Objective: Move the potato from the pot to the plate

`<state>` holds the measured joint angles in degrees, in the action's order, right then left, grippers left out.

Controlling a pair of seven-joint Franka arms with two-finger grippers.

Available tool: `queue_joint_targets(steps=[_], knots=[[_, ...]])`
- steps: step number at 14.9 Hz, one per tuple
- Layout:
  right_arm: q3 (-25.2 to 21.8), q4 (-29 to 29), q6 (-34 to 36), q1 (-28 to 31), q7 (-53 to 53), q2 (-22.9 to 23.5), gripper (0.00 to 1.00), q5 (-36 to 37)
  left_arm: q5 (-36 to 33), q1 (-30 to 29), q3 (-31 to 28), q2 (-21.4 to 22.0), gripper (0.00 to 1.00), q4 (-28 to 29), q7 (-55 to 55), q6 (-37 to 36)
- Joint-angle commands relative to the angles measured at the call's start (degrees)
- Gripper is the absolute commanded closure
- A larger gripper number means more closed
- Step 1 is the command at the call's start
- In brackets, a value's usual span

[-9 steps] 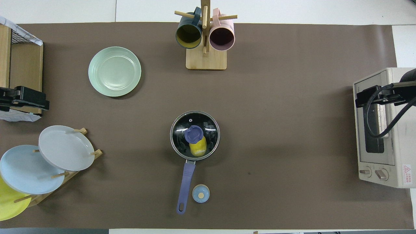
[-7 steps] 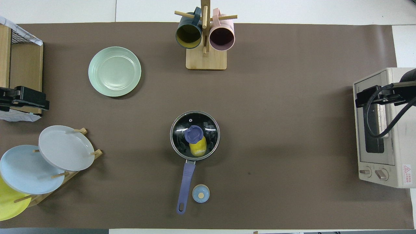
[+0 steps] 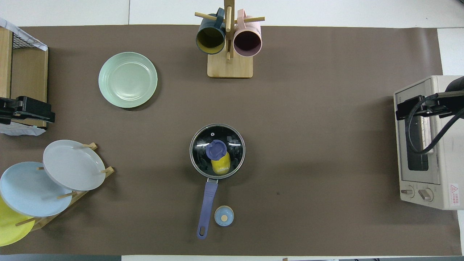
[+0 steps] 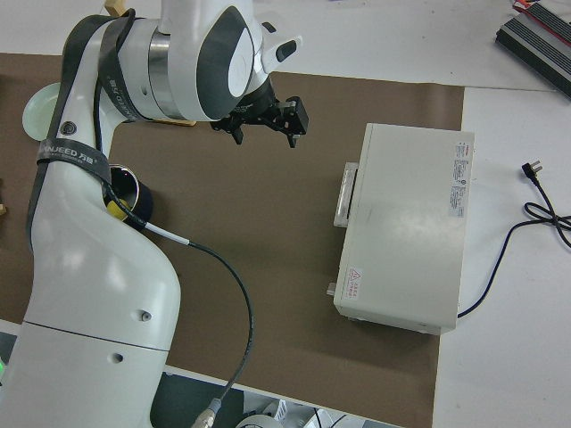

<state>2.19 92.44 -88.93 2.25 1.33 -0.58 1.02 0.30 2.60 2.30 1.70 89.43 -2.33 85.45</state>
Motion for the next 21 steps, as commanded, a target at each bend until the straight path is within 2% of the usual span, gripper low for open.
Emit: queue_joint_targets(steps=[1,3,5,8,10,12,17,19,21], knots=[[0.53,0.99,-0.20,-0.14,-0.01,-1.00,0.00,-0.75,0.67,-0.93,0.60,0.50,0.00,0.66,-0.49,-0.11],[0.70,2.04,-0.63,-1.10,0.07,-1.62,0.00,-0.84,0.67,-0.93,0.60,0.50,0.00,0.66,-0.49,-0.11],[0.71,2.57,-1.07,-4.96,-1.50,-1.71,0.00,-0.93,0.67,-0.93,0.60,0.50,0.00,0.66,-0.49,-0.11],[0.71,2.22,-2.12,-13.30,-13.69,-0.57,0.00,-1.11,0.67,-0.93,0.60,0.50,0.00,0.66,-0.49,-0.11],[0.71,0.74,-3.88,-18.92,-18.88,2.84,0.00,-2.93,0.58,-0.93,0.60,0.50,0.00,0.66,-0.49,-0.11],[0.71,-1.37,-5.37,-22.19,-25.21,6.01,0.00,-5.05,0.67,-0.93,0.60,0.50,0.00,0.66,-0.49,-0.11],[0.79,-2.61,-11.87,-34.75,-35.33,11.11,0.00,-2.79,0.67,-0.84,0.60,0.76,0.00,0.92,-0.57,-0.02],[0.79,-1.39,-15.73,-37.23,-38.06,12.70,0.00,-2.25,0.67,-0.67,0.69,0.94,0.00,1.36,-0.57,0.15],[0.79,2.47,-20.13,-37.50,-38.34,12.18,0.00,-2.25,0.67,-0.67,0.69,0.94,0.00,1.36,-0.57,0.24]])
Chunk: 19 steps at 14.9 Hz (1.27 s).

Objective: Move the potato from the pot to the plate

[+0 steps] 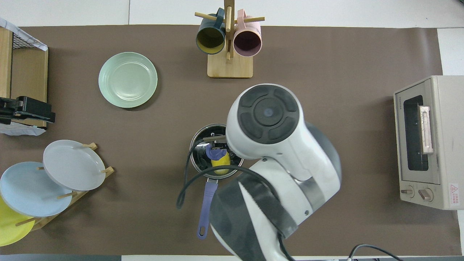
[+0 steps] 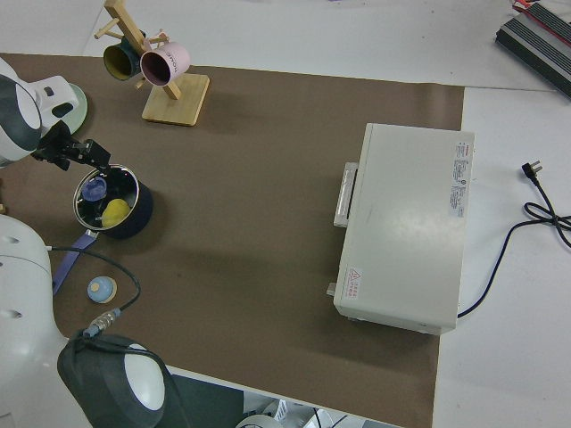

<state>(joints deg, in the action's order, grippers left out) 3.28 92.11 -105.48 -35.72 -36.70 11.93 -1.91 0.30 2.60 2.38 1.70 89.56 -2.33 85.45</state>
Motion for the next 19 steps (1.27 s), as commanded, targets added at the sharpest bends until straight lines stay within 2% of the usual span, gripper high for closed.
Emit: queue_joint_targets(steps=[1,4,7,11,16,19], knots=[[-0.30,3.94,-5.42,-0.04,-0.56,-0.24,0.00,0.59,0.67,-0.67,0.61,0.94,0.00,1.32,-0.57,0.24],[-0.30,4.66,-9.30,-2.86,-0.74,2.30,0.00,0.85,0.67,-0.49,0.53,1.20,0.00,1.85,-0.57,0.59],[-0.30,4.75,-11.50,-4.17,-0.74,4.15,0.00,4.61,0.67,-0.49,0.52,1.20,0.00,1.85,-0.57,0.59],[-0.30,6.59,-12.64,-4.62,-0.04,4.16,0.00,6.21,0.67,-0.40,0.52,1.29,0.00,1.85,-0.57,0.59],[-0.30,10.89,-17.82,-4.44,0.49,3.28,0.00,6.21,0.67,-0.49,0.61,1.29,0.00,1.85,-0.57,0.68],[-0.30,11.08,-19.41,-4.71,0.58,4.15,0.00,6.21,0.67,-0.49,0.53,1.20,0.00,1.85,-0.66,0.68]])
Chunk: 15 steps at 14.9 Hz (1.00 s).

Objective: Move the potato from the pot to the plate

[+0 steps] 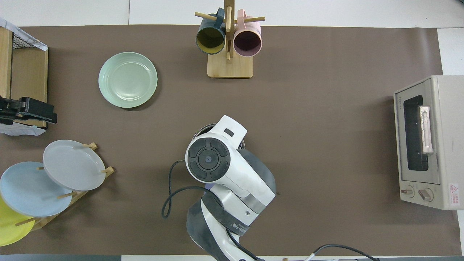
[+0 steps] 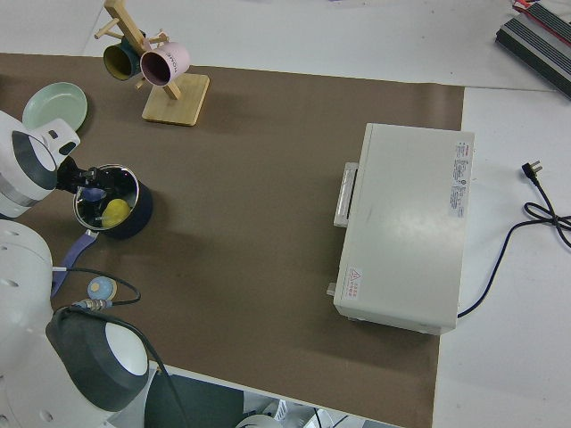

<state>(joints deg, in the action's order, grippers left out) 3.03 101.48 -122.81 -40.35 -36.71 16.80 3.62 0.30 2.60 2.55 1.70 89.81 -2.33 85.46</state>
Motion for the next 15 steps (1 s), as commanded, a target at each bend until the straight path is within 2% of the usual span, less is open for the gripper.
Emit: queue_joint_targets(steps=[1,3,5,9,13,14,15], knots=[[-0.04,1.71,-2.00,-0.08,0.67,-0.63,0.00,0.68,0.67,-0.50,0.35,1.29,0.00,1.60,-0.57,0.68],[-0.04,1.62,-1.91,0.01,0.94,-0.63,0.00,0.77,0.67,-0.50,0.35,1.20,0.00,1.60,-0.57,0.68],[-0.04,1.62,-1.64,0.09,1.99,-0.63,0.06,0.86,0.67,-0.67,0.35,1.29,0.00,1.60,-0.57,0.68],[-0.04,1.62,-1.56,0.09,2.34,-0.63,0.33,1.47,0.66,-0.67,0.44,1.29,0.00,1.60,-0.57,0.59],[-0.04,1.27,-1.12,0.18,2.35,-0.54,0.73,1.47,0.67,-0.32,0.44,1.29,0.00,1.69,-0.57,0.41],[-0.04,0.83,-0.85,0.18,2.34,-0.45,0.78,1.47,0.67,-0.23,0.44,1.29,0.00,1.60,-0.57,0.67],[-0.04,0.22,-0.50,0.27,2.43,-0.36,0.78,1.47,0.67,-0.23,0.44,1.29,0.00,1.60,-0.57,0.59]])
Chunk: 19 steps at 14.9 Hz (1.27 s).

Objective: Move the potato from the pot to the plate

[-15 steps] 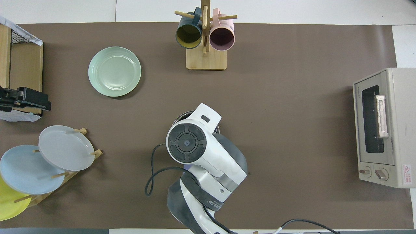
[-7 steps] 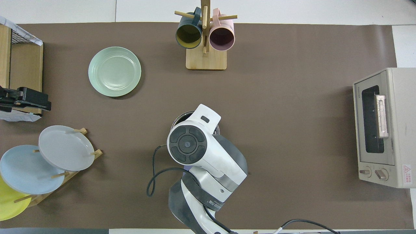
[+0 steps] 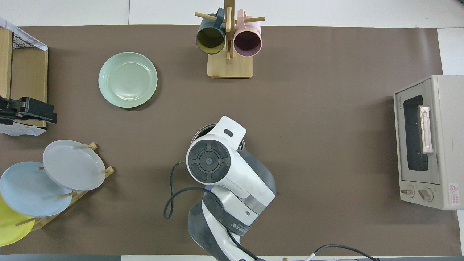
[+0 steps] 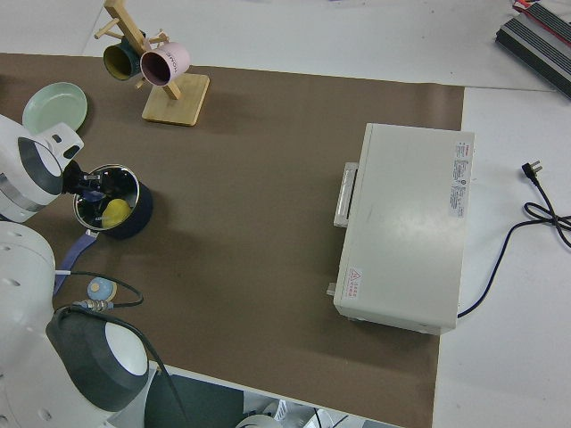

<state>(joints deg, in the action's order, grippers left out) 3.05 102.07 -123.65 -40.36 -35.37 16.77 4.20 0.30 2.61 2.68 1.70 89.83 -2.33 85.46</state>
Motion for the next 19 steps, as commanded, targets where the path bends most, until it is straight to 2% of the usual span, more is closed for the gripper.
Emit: queue_joint_targets(steps=[1,5,9,12,16,19], knots=[[-0.06,-1.26,1.21,0.37,1.09,-0.33,0.78,0.90,0.66,-0.24,0.39,1.29,0.00,1.58,-0.66,0.59],[-0.06,-4.52,5.09,1.51,3.45,-0.33,0.78,0.90,0.66,0.03,0.74,1.73,0.00,2.37,-0.66,1.02],[-0.15,-5.66,7.63,5.81,11.61,-0.77,0.78,0.73,0.66,4.05,0.66,1.99,0.00,3.33,-0.84,3.30],[-0.15,-5.22,10.09,11.51,18.65,-2.00,0.78,0.29,0.66,6.43,0.75,2.17,0.00,4.21,-4.42,5.68],[-0.15,-4.17,13.69,20.56,30.15,-3.14,0.78,-0.15,1.28,11.96,0.92,4.45,0.00,9.83,-12.68,10.95],[-0.15,-1.72,13.18,27.42,39.56,-3.49,0.78,-0.42,2.07,15.84,1.01,4.71,0.00,12.29,-20.06,12.71]])
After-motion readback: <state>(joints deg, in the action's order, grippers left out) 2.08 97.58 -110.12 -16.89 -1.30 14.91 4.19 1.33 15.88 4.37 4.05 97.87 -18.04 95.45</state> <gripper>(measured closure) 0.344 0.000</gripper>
